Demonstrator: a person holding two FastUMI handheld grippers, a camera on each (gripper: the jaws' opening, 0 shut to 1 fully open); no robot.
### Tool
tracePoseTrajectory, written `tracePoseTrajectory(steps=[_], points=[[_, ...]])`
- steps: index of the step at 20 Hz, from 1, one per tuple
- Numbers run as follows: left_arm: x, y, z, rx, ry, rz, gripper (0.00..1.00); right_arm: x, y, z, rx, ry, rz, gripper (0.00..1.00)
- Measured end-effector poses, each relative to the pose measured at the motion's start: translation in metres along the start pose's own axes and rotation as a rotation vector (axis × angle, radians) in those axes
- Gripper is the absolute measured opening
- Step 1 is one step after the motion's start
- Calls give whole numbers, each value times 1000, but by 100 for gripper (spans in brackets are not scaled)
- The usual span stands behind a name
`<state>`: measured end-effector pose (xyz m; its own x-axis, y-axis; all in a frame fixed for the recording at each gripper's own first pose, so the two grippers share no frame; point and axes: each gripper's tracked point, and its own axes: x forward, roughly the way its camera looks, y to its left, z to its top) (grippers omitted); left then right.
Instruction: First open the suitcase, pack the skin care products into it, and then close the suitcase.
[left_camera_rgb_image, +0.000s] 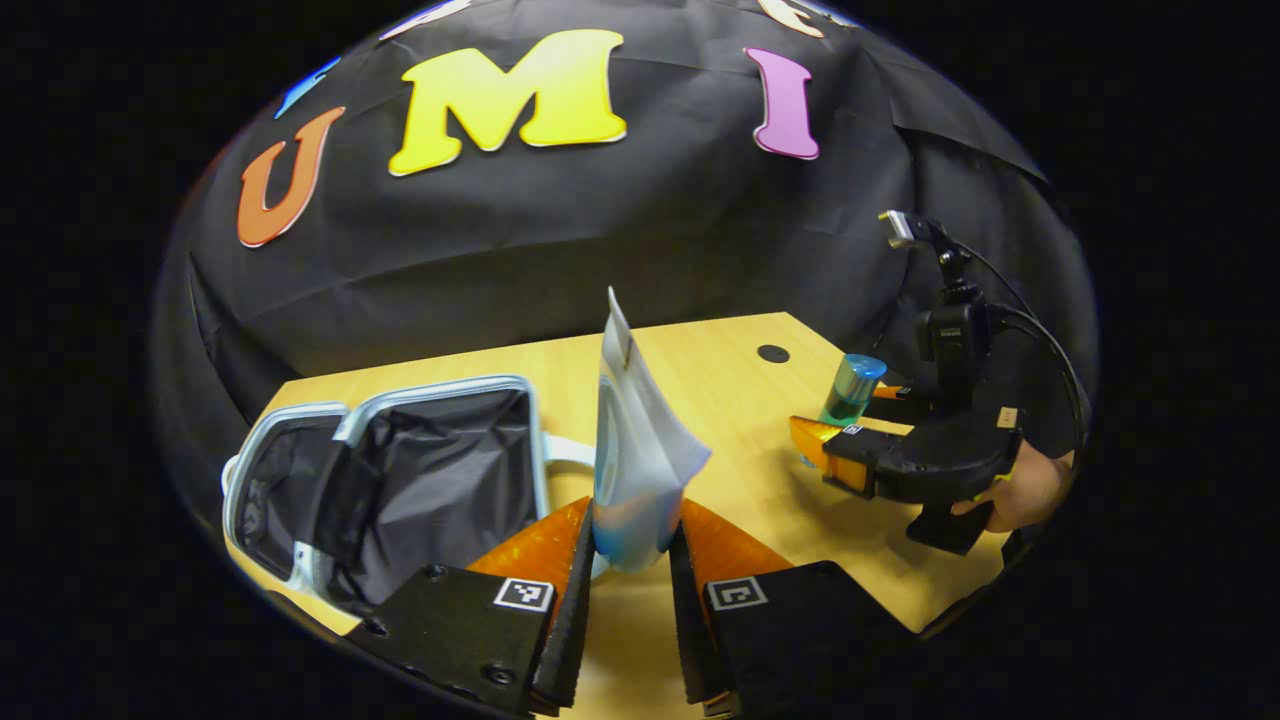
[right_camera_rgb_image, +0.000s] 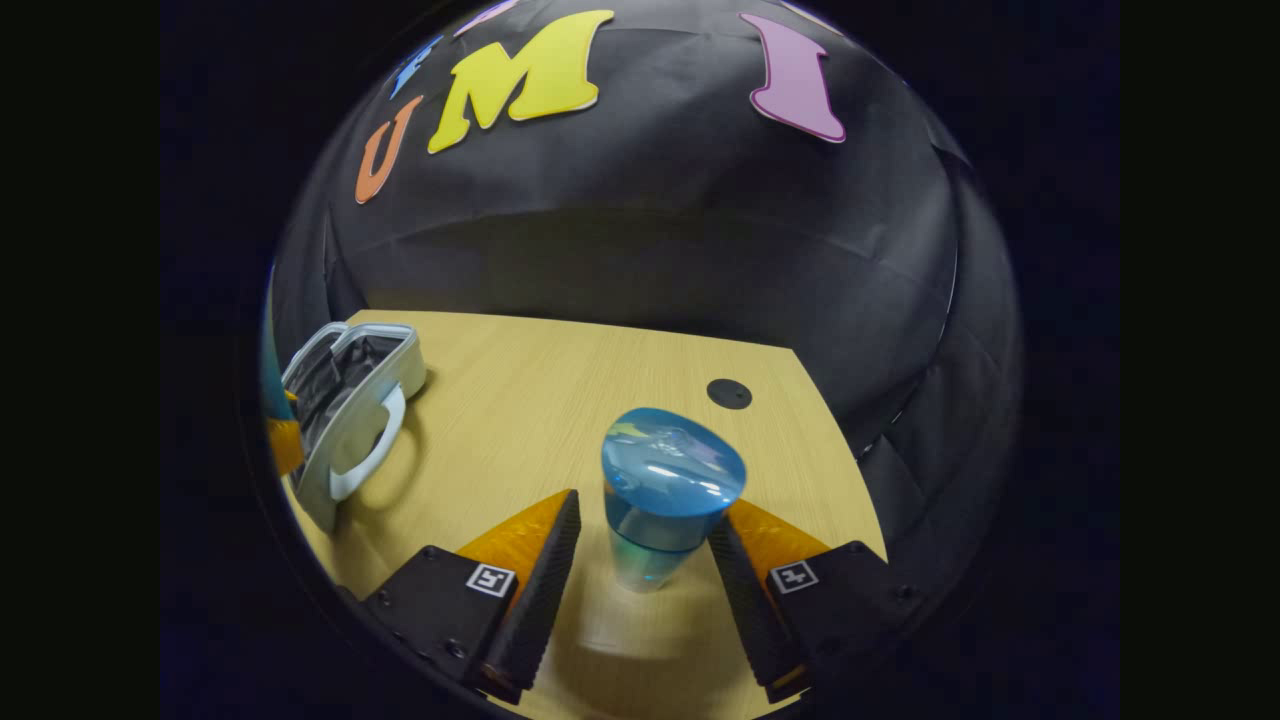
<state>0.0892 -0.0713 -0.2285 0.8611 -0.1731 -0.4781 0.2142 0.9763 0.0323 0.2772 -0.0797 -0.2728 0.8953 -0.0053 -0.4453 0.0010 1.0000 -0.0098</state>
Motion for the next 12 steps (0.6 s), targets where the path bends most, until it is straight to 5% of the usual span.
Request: tracePoseTrajectory(steps=[5, 12], points=[[-25, 72, -18, -13, 40, 59, 41, -7, 3, -1, 25, 22, -79, 39], [-16, 137, -43, -35, 129, 30, 42, -106, 72, 18, 30, 16, -79, 36]])
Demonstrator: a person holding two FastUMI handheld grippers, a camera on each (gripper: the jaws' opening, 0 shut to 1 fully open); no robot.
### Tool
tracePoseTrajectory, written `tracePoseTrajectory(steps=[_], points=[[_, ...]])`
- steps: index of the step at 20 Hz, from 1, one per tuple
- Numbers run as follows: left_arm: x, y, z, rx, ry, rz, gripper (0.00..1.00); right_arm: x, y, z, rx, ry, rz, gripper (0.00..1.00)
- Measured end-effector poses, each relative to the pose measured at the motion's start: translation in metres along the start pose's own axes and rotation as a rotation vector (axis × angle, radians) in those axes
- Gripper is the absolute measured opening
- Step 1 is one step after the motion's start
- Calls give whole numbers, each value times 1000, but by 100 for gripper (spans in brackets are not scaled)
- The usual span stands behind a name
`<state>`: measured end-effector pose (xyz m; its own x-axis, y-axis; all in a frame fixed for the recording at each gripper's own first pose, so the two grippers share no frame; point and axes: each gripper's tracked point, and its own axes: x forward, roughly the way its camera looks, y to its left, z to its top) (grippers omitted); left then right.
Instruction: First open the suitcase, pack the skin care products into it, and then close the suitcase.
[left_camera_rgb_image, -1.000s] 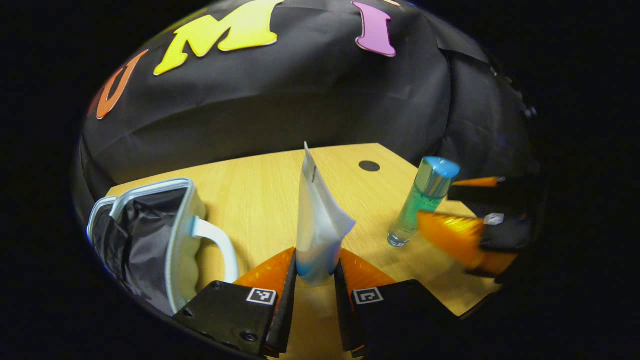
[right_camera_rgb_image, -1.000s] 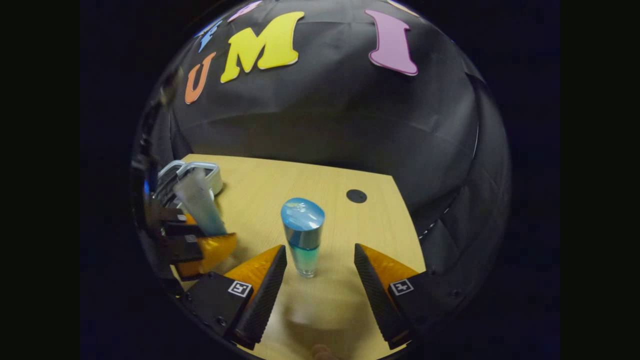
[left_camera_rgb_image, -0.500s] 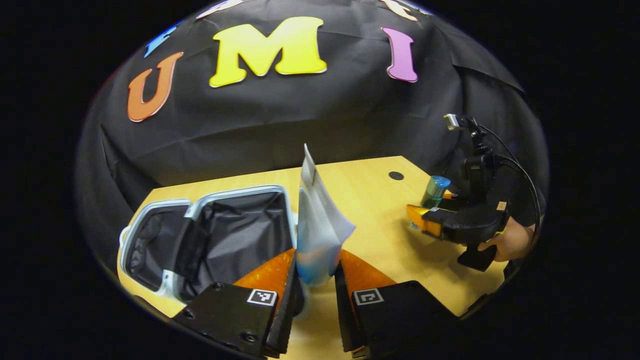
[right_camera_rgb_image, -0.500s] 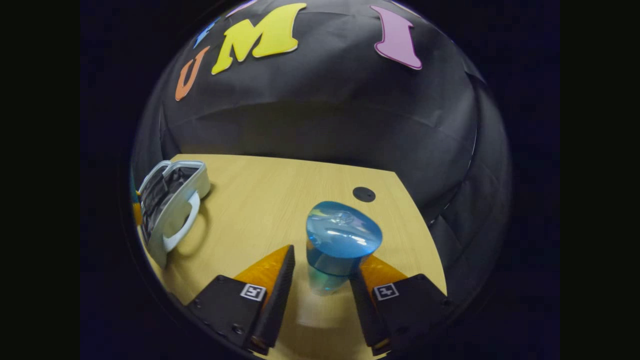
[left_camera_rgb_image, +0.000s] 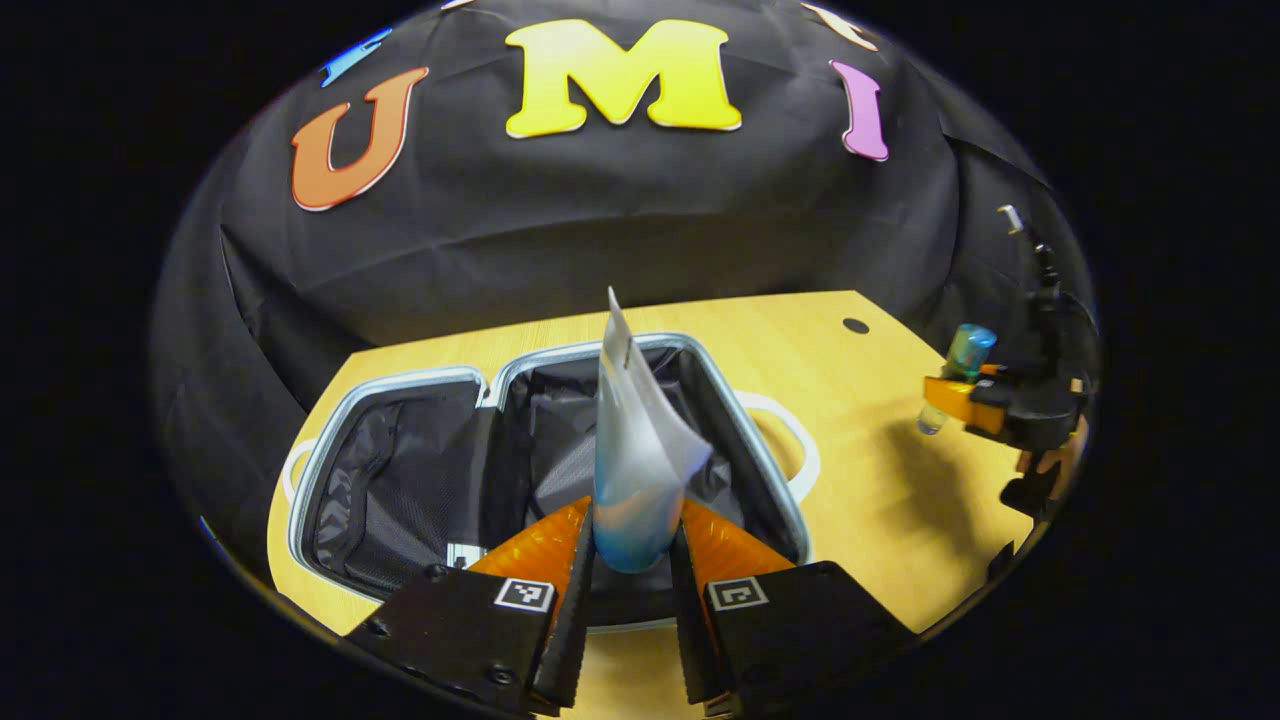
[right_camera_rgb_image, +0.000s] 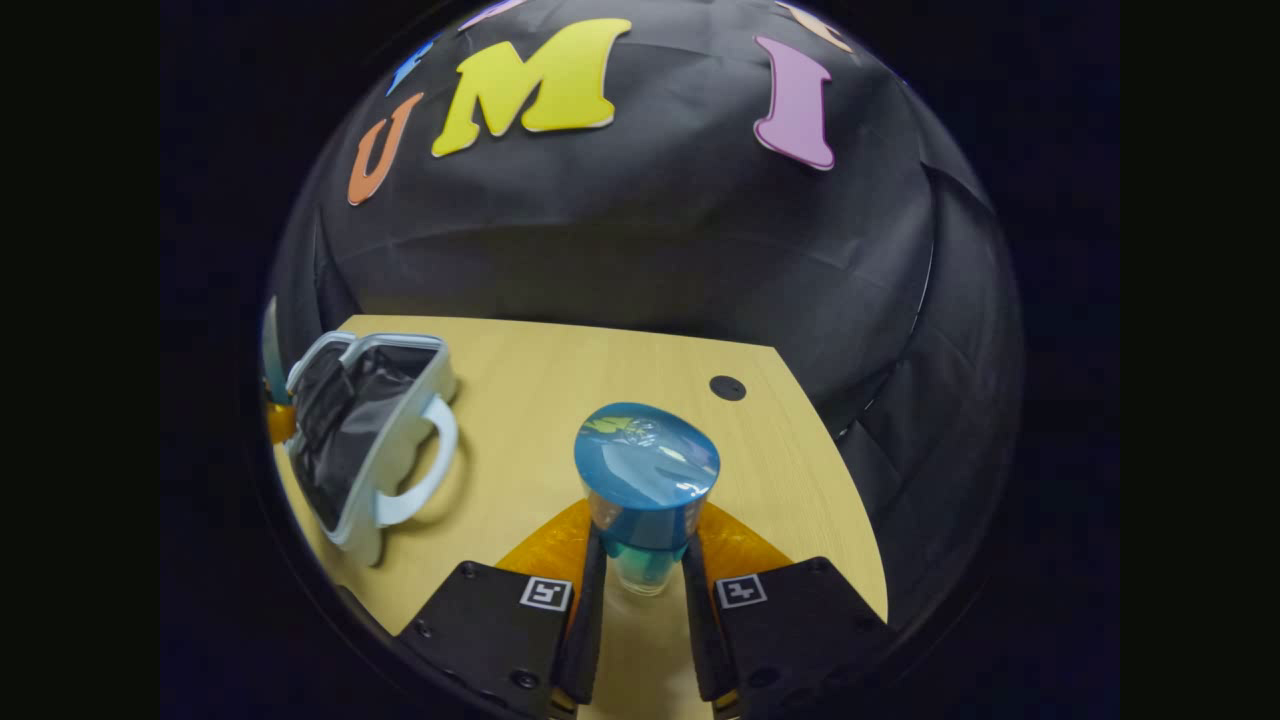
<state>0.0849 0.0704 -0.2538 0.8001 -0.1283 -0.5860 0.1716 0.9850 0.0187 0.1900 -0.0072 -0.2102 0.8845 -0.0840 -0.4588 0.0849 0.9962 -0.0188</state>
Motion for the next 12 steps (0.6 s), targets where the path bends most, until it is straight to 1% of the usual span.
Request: tracePoseTrajectory(steps=[2, 6, 8, 9, 12], points=[[13, 14, -19, -32, 61, -11, 42, -40, 31, 6, 12, -4, 34, 36], [38, 36, -62, -53, 245, -11, 42, -109, 81, 16, 11, -37, 62, 36], [45, 38, -76, -67, 322, -17, 42, -130, 100, 17, -25, -57, 67, 35], [50, 37, -79, -61, 335, -25, 42, -139, 108, 17, -44, -67, 70, 35], [54, 39, -84, -21, 398, 6, 41, -154, 123, 15, -47, -70, 73, 36]])
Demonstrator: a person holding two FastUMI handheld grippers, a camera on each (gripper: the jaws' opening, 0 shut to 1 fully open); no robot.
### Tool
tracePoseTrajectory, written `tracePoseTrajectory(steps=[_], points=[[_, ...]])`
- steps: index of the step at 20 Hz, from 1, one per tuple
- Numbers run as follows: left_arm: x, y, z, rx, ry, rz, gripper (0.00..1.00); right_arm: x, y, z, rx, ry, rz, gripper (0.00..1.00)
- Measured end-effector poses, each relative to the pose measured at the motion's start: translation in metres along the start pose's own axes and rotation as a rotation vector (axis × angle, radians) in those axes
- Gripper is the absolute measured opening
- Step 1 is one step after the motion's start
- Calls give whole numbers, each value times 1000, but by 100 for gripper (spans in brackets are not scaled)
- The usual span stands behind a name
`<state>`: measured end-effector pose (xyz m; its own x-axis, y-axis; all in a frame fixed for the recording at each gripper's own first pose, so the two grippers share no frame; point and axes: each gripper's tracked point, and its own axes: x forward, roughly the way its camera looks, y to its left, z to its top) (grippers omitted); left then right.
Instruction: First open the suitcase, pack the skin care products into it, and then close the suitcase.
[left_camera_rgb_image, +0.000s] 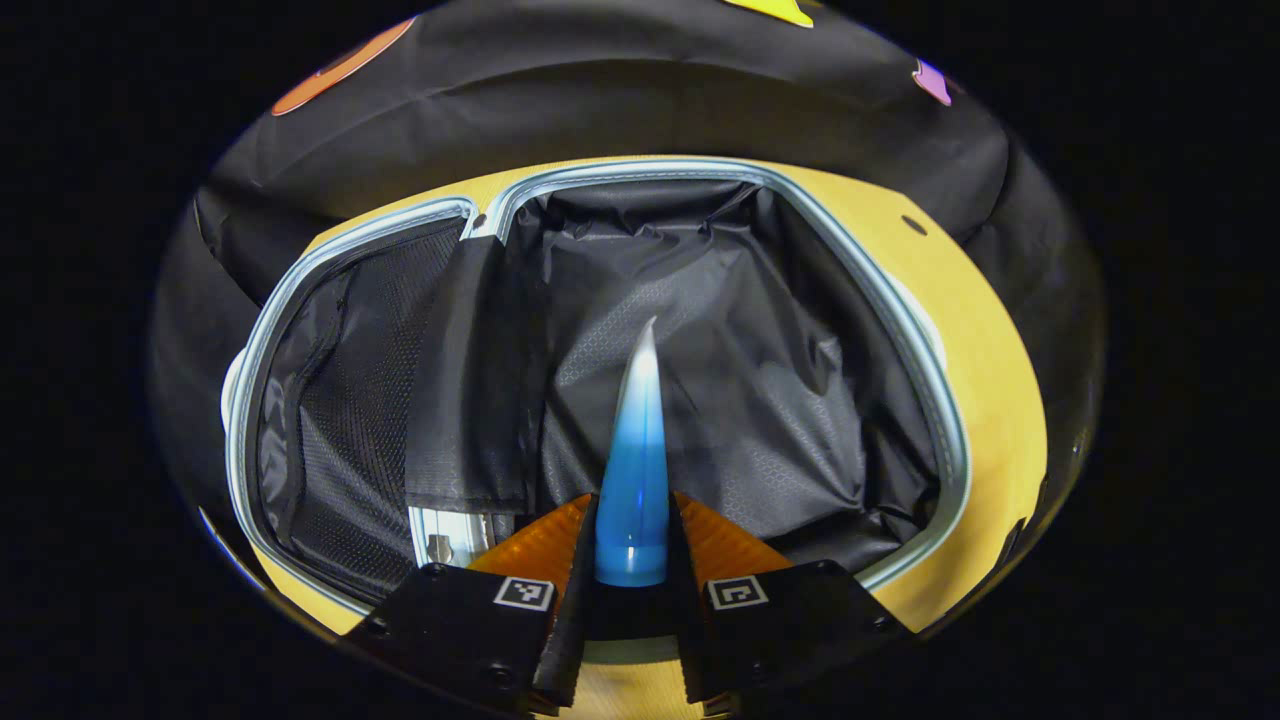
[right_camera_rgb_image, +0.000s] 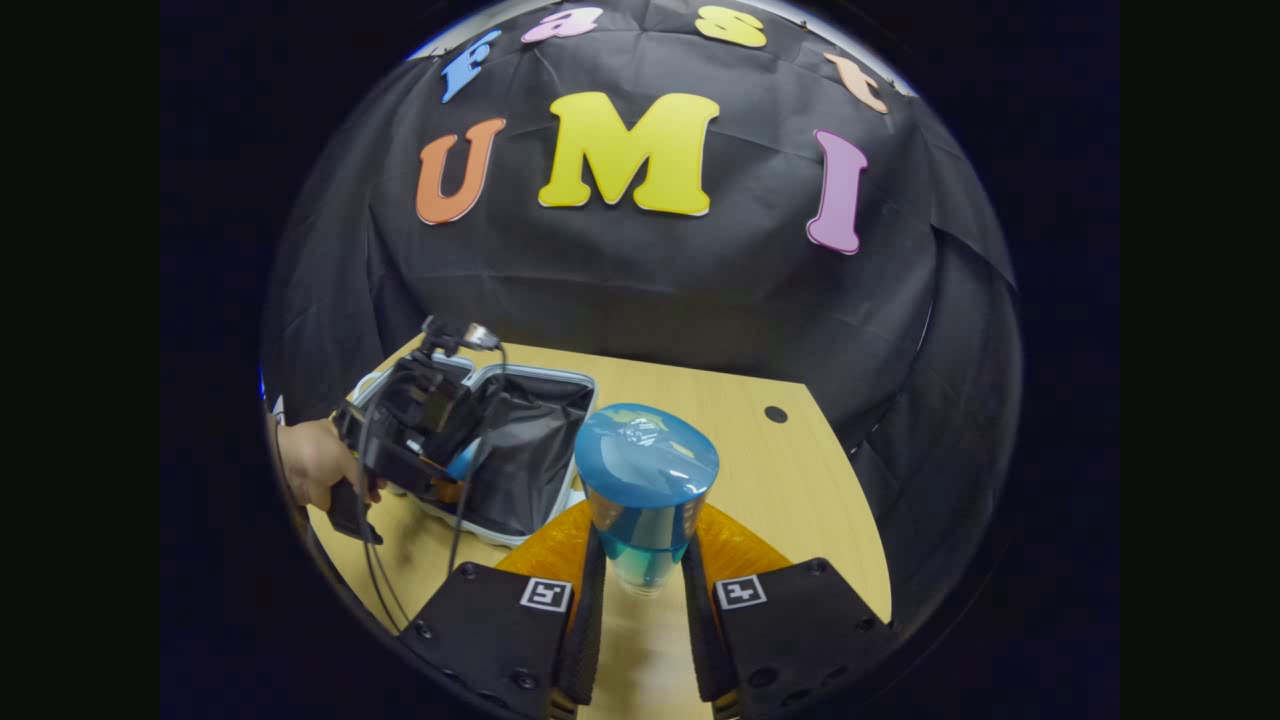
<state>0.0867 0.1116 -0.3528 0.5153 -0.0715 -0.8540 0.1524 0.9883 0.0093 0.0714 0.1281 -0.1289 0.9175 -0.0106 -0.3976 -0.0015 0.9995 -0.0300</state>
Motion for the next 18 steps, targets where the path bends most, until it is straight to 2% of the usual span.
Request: tracePoseTrajectory(steps=[8, 9, 10, 11, 12, 15, 17, 18], points=[[3, 2, 3, -2, 11, 35, 42, 8, 9, -1, 21, 25, -15, 36], [4, 2, 3, 2, 16, 44, 44, 10, 10, 1, 20, 28, -16, 36], [3, 2, 5, 4, 15, 52, 53, 13, 12, 4, 22, 32, -10, 35], [1, 2, 4, 0, 17, 60, 46, 16, 16, 8, 26, 33, -1, 36], [0, -4, 4, -4, 13, 39, 55, 21, 20, 13, 28, 32, 9, 36], [-22, -6, 13, -36, -71, 26, 70, 37, 32, 38, 34, 20, 36, 35], [-49, 0, 20, -51, -169, 14, 78, 52, 42, 54, 40, 17, 54, 35], [-62, 5, 22, -55, -227, 10, 77, 62, 48, 58, 39, 30, 60, 35]])
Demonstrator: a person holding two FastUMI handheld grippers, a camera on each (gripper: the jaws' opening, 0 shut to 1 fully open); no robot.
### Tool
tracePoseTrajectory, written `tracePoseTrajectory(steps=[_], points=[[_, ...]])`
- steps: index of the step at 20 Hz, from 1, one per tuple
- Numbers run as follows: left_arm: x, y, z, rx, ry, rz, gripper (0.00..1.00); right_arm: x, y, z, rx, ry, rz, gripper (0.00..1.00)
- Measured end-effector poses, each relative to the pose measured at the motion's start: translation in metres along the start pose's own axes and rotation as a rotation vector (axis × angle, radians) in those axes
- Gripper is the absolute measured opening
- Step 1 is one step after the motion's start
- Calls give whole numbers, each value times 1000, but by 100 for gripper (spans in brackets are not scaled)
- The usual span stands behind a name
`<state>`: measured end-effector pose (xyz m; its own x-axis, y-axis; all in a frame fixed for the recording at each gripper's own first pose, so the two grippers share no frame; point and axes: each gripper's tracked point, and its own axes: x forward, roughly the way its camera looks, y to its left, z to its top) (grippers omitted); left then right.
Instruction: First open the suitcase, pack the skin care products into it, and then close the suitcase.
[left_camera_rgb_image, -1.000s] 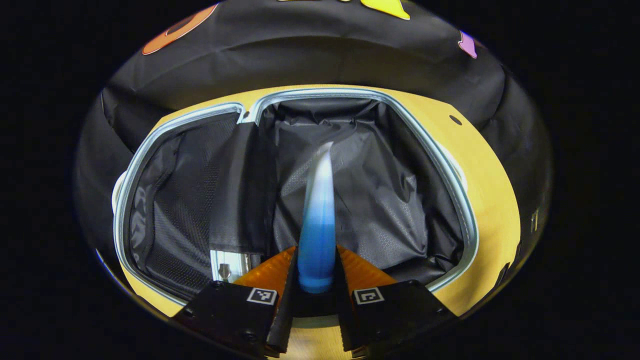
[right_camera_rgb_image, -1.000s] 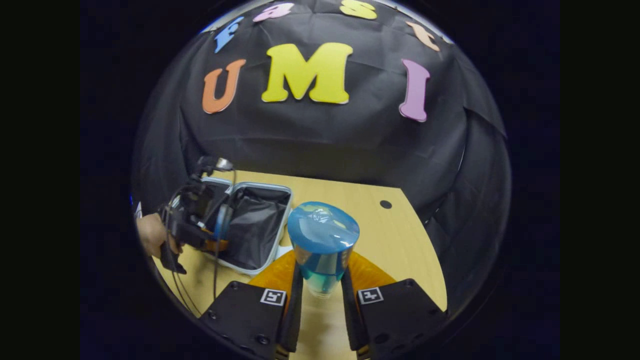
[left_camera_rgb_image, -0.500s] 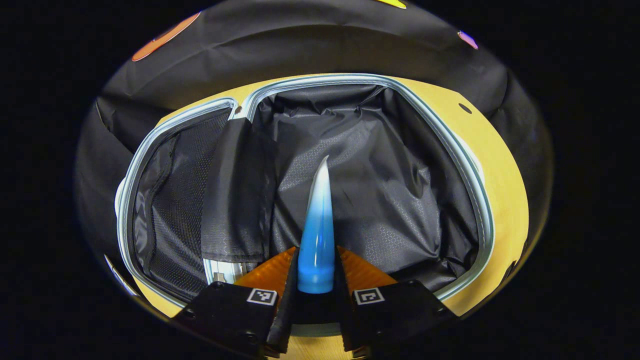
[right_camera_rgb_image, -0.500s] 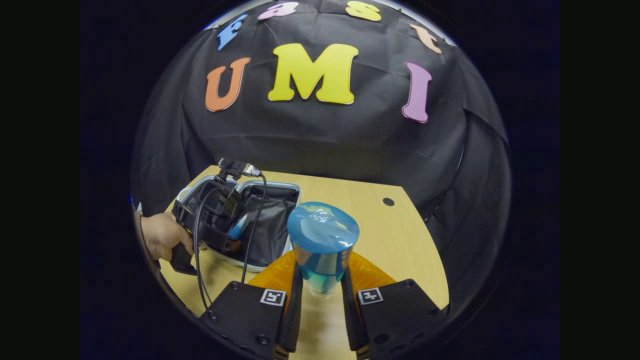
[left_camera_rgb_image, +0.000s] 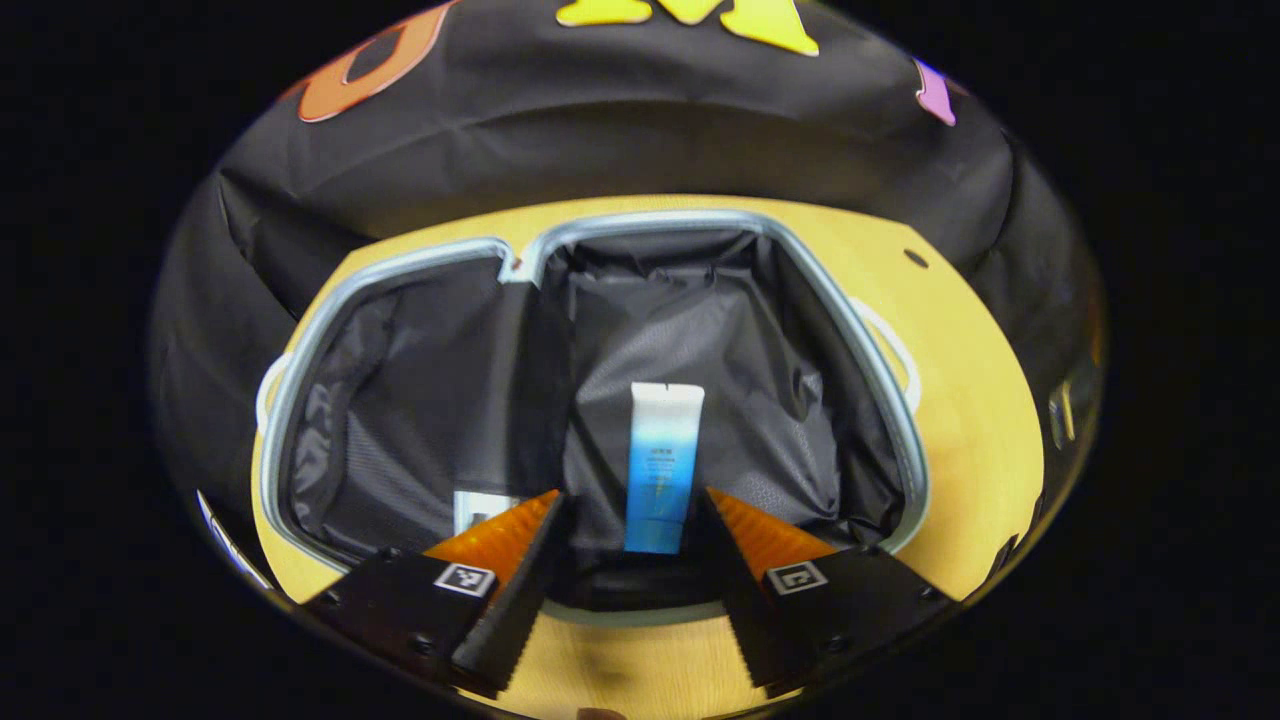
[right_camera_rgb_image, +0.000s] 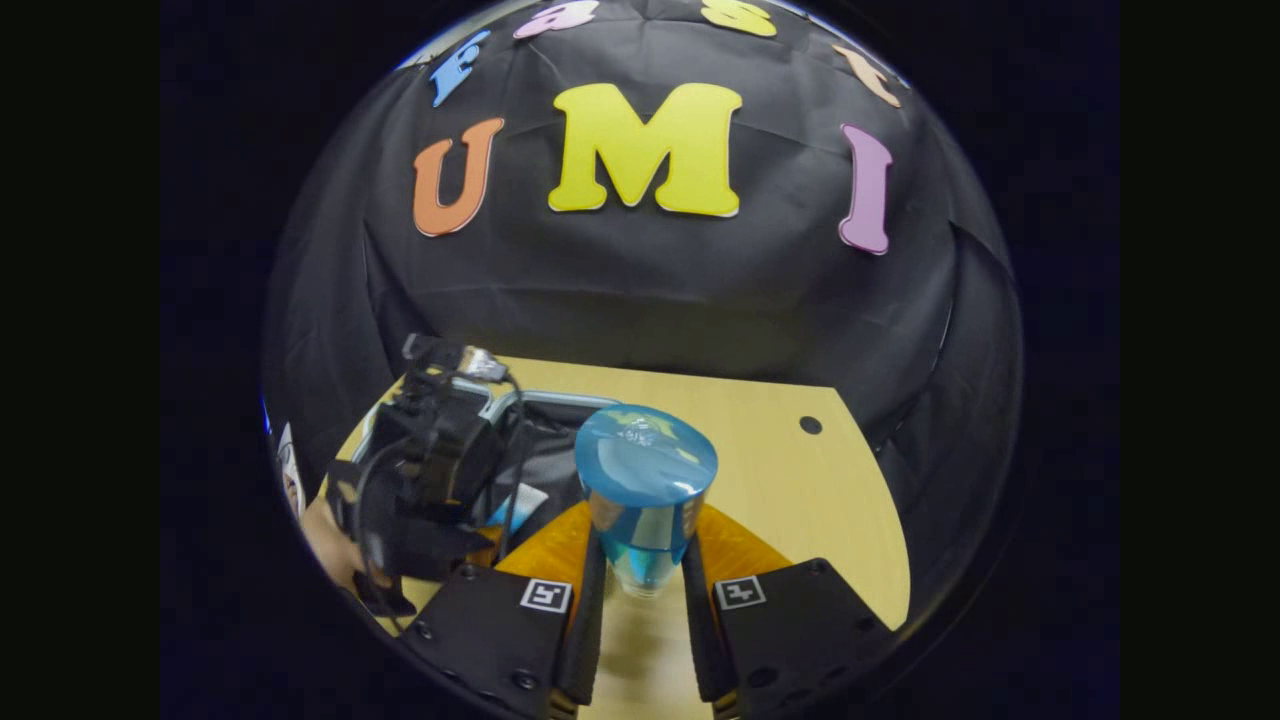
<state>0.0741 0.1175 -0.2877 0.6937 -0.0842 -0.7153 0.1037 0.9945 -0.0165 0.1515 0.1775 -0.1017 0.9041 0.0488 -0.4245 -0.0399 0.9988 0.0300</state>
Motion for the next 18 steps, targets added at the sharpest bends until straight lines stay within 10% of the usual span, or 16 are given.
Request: tracePoseTrajectory(steps=[1, 8, 18], points=[[-13, 10, 7, 4, -60, 13, 100, 12, 8, 0, -3, 24, 12, 35], [-109, 61, 42, 5, -392, 62, 98, 90, 93, -58, -21, 261, 110, 35], [-133, 186, 14, -129, -454, 184, 98, 136, 116, -105, 55, 470, 66, 34]])
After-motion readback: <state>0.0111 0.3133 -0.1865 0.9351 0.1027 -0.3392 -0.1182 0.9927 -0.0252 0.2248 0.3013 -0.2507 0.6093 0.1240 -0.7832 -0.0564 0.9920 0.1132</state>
